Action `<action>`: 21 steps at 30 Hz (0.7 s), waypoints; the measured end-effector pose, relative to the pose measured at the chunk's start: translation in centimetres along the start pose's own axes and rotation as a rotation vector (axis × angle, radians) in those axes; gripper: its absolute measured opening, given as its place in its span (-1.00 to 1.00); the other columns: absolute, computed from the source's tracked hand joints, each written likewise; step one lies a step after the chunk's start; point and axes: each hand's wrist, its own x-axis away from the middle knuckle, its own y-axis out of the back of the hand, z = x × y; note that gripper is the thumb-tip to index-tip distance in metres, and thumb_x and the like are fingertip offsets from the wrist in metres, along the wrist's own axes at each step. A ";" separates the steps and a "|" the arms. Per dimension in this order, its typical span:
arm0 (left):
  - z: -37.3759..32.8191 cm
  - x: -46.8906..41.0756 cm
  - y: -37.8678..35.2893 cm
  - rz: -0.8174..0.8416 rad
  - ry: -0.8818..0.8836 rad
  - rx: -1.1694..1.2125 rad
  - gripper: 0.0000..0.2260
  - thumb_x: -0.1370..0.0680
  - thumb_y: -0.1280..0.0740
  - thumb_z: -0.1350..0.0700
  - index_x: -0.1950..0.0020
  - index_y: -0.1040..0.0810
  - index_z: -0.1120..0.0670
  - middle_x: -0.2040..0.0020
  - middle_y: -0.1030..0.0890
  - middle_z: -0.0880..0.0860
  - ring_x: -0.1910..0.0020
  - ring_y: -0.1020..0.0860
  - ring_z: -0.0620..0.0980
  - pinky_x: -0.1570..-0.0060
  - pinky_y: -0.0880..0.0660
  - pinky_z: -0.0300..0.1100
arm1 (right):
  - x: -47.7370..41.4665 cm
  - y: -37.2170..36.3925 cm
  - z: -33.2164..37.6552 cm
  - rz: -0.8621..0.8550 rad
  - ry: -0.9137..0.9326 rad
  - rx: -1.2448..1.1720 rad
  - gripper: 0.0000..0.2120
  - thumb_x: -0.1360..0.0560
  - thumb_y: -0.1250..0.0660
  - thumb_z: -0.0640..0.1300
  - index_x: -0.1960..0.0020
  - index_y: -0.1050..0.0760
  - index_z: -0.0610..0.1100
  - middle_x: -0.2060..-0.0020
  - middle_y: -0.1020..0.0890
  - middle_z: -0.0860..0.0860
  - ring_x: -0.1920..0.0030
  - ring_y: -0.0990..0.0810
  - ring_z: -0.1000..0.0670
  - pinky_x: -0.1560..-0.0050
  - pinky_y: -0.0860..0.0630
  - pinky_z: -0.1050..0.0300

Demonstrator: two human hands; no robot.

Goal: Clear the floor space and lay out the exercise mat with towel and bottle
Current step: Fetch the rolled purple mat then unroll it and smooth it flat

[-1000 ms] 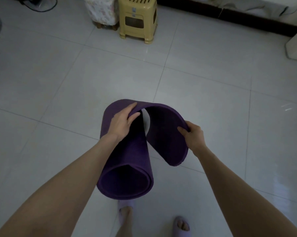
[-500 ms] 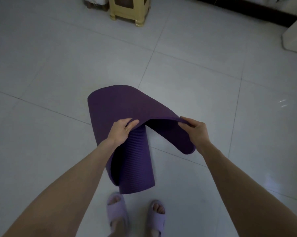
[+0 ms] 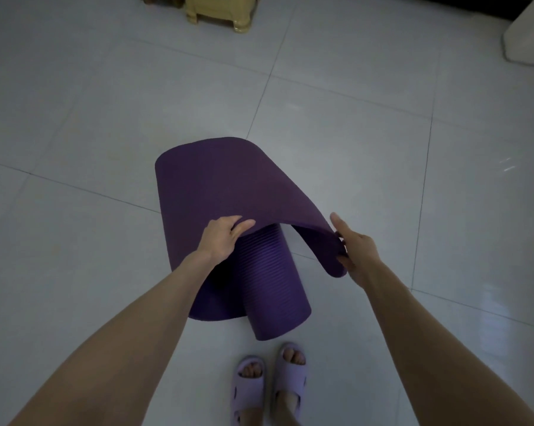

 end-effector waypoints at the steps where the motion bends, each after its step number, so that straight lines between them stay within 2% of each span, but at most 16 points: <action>1: 0.2 0.4 -0.4 -0.002 0.005 -0.002 -0.61 -0.56 -0.21 -0.11 -0.04 -0.57 0.21 0.15 -0.62 0.06 0.17 -0.56 -0.01 -0.04 -0.44 -0.11 | 0.0 -0.4 -0.3 -0.045 -0.017 -0.005 -0.52 -0.35 -0.46 0.22 0.22 -0.50 -0.22 0.28 -0.44 -0.09 0.28 -0.42 -0.08 0.22 -0.46 0.01; 2: 0.3 0.7 -0.8 -0.010 -0.004 0.007 -0.65 -0.56 -0.21 -0.11 -0.04 -0.57 0.15 0.14 -0.59 0.00 0.16 -0.52 -0.08 -0.03 -0.40 -0.17 | 0.0 -0.9 -0.5 -0.088 -0.016 -0.001 -0.51 -0.36 -0.46 0.21 0.23 -0.50 -0.24 0.32 -0.47 -0.17 0.32 -0.39 -0.06 0.27 -0.44 0.03; 3: 0.5 1.1 -1.2 -0.015 -0.005 0.017 -0.68 -0.57 -0.21 -0.09 -0.03 -0.57 0.14 0.16 -0.55 -0.04 0.18 -0.48 -0.12 0.00 -0.36 -0.21 | -0.1 -1.4 -0.8 -0.121 -0.002 -0.003 -0.52 -0.36 -0.48 0.17 0.16 -0.54 -0.28 0.22 -0.34 0.03 0.32 -0.41 -0.05 0.23 -0.49 0.02; 4: 0.6 1.2 -1.6 -0.027 -0.013 0.034 -0.71 -0.58 -0.22 -0.06 0.07 -0.57 0.13 0.23 -0.53 -0.05 0.24 -0.46 -0.12 0.06 -0.35 -0.21 | -0.2 -1.8 -1.1 -0.145 0.016 -0.014 -0.50 -0.37 -0.50 0.12 0.02 -0.57 -0.32 -0.13 -0.52 -0.29 0.25 -0.47 -0.06 0.10 -0.55 -0.01; 5: 1.0 1.4 -1.9 -0.038 -0.014 0.048 -0.72 -0.58 -0.22 -0.05 0.22 -0.52 0.08 0.31 -0.52 -0.06 0.33 -0.44 -0.13 0.12 -0.35 -0.19 | -0.3 -2.0 -1.4 -0.163 0.021 -0.036 -0.46 -0.36 -0.53 0.07 -0.13 -0.56 -0.31 0.09 -0.62 -0.21 0.14 -0.53 -0.07 -0.03 -0.56 -0.01; 7: 1.8 1.9 -2.4 -0.050 -0.013 0.082 -0.72 -0.57 -0.22 -0.08 0.30 -0.47 -0.01 0.36 -0.52 -0.08 0.36 -0.47 -0.15 0.12 -0.37 -0.17 | -0.2 -2.3 -1.9 -0.198 0.015 -0.072 -0.36 -0.31 -0.57 0.03 -0.28 -0.49 -0.24 -0.10 -0.61 -0.13 -0.06 -0.57 -0.10 -0.16 -0.53 0.01; 8: 2.2 2.3 -2.7 -0.066 -0.003 0.098 -0.73 -0.55 -0.22 -0.14 0.21 -0.55 -0.02 0.26 -0.59 -0.08 0.23 -0.55 -0.13 -0.02 -0.41 -0.12 | -0.1 -2.3 -2.1 -0.218 0.019 -0.074 -0.34 -0.30 -0.58 0.02 -0.29 -0.48 -0.22 -0.14 -0.60 -0.12 -0.10 -0.57 -0.10 -0.20 -0.52 0.00; 9: 2.5 2.6 -3.1 -0.095 0.015 0.086 -0.67 -0.52 -0.21 -0.20 0.04 -0.62 0.00 0.09 -0.64 -0.06 0.01 -0.57 -0.08 -0.24 -0.37 0.05 | -0.1 -2.3 -2.1 -0.227 0.023 -0.070 -0.33 -0.28 -0.59 0.01 -0.29 -0.48 -0.21 -0.16 -0.59 -0.11 -0.10 -0.57 -0.10 -0.21 -0.52 0.00; 10: 2.7 3.0 -3.5 -0.131 0.061 0.041 -0.60 -0.50 -0.21 -0.23 -0.11 -0.61 0.01 -0.08 -0.61 -0.05 -0.20 -0.49 -0.04 -0.38 -0.17 0.25 | 0.0 -2.4 -2.1 -0.232 0.029 -0.065 -0.33 -0.28 -0.60 0.01 -0.29 -0.48 -0.21 -0.16 -0.59 -0.11 -0.09 -0.57 -0.09 -0.20 -0.52 0.02; 11: 2.5 3.5 -4.1 -0.192 0.147 -0.028 -0.58 -0.50 -0.23 -0.23 -0.21 -0.57 -0.01 -0.21 -0.53 -0.04 -0.34 -0.37 -0.02 -0.41 0.04 0.33 | 0.3 -2.5 -1.9 -0.233 0.037 -0.060 -0.33 -0.28 -0.60 0.00 -0.29 -0.48 -0.21 -0.15 -0.59 -0.11 -0.06 -0.56 -0.07 -0.19 -0.52 0.04; 13: 1.2 4.5 -5.2 -0.328 0.337 -0.065 -0.51 -0.48 -0.27 -0.24 -0.35 -0.44 -0.05 -0.45 -0.31 0.07 -0.49 -0.12 0.08 -0.38 0.18 0.33 | 0.6 -2.8 -1.8 -0.230 0.060 -0.051 -0.32 -0.28 -0.60 0.00 -0.30 -0.47 -0.21 -0.15 -0.58 -0.11 -0.03 -0.54 -0.05 -0.16 -0.52 0.06; 15: -0.7 5.4 -5.8 -0.432 0.547 0.057 -0.29 -0.43 -0.32 -0.27 -0.49 -0.22 -0.01 -0.54 -0.08 0.15 -0.52 0.01 0.14 -0.40 0.15 0.29 | 0.9 -3.0 -1.6 -0.227 0.079 -0.034 -0.31 -0.28 -0.59 0.00 -0.31 -0.47 -0.21 -0.16 -0.58 -0.11 -0.02 -0.54 -0.04 -0.14 -0.52 0.08; 18: -2.5 6.0 -6.5 -0.459 0.869 0.314 0.02 -0.38 -0.37 -0.29 -0.54 0.13 0.18 -0.54 0.05 0.20 -0.50 -0.03 0.20 -0.44 -0.02 0.14 | 1.5 -3.0 -1.9 -0.226 0.077 -0.013 -0.32 -0.29 -0.59 0.00 -0.31 -0.46 -0.20 -0.16 -0.59 -0.11 -0.03 -0.54 -0.05 -0.20 -0.52 0.02; 19: -3.0 6.0 -6.5 -0.451 0.952 0.478 0.04 -0.39 -0.38 -0.27 -0.53 0.16 0.23 -0.53 0.00 0.22 -0.48 -0.10 0.21 -0.43 -0.09 0.08 | 1.7 -3.1 -1.9 -0.222 0.077 -0.008 -0.33 -0.29 -0.59 0.00 -0.30 -0.46 -0.20 -0.16 -0.59 -0.11 -0.04 -0.55 -0.05 -0.23 -0.52 -0.01; 20: -3.4 6.0 -6.8 -0.452 0.978 0.706 -0.02 -0.41 -0.40 -0.23 -0.53 0.08 0.25 -0.50 -0.13 0.22 -0.43 -0.22 0.20 -0.42 -0.20 0.05 | 1.9 -3.1 -2.0 -0.221 0.082 -0.006 -0.33 -0.28 -0.59 0.00 -0.30 -0.46 -0.19 -0.16 -0.58 -0.11 -0.05 -0.55 -0.05 -0.23 -0.51 -0.02; 21: -3.8 5.9 -7.3 -0.448 0.937 0.961 -0.18 -0.45 -0.39 -0.15 -0.51 -0.10 0.24 -0.42 -0.31 0.20 -0.33 -0.37 0.17 -0.34 -0.33 0.02 | 1.9 -3.1 -1.9 -0.219 0.090 -0.003 -0.34 -0.28 -0.59 0.00 -0.29 -0.46 -0.19 -0.16 -0.58 -0.11 -0.06 -0.56 -0.06 -0.24 -0.51 -0.03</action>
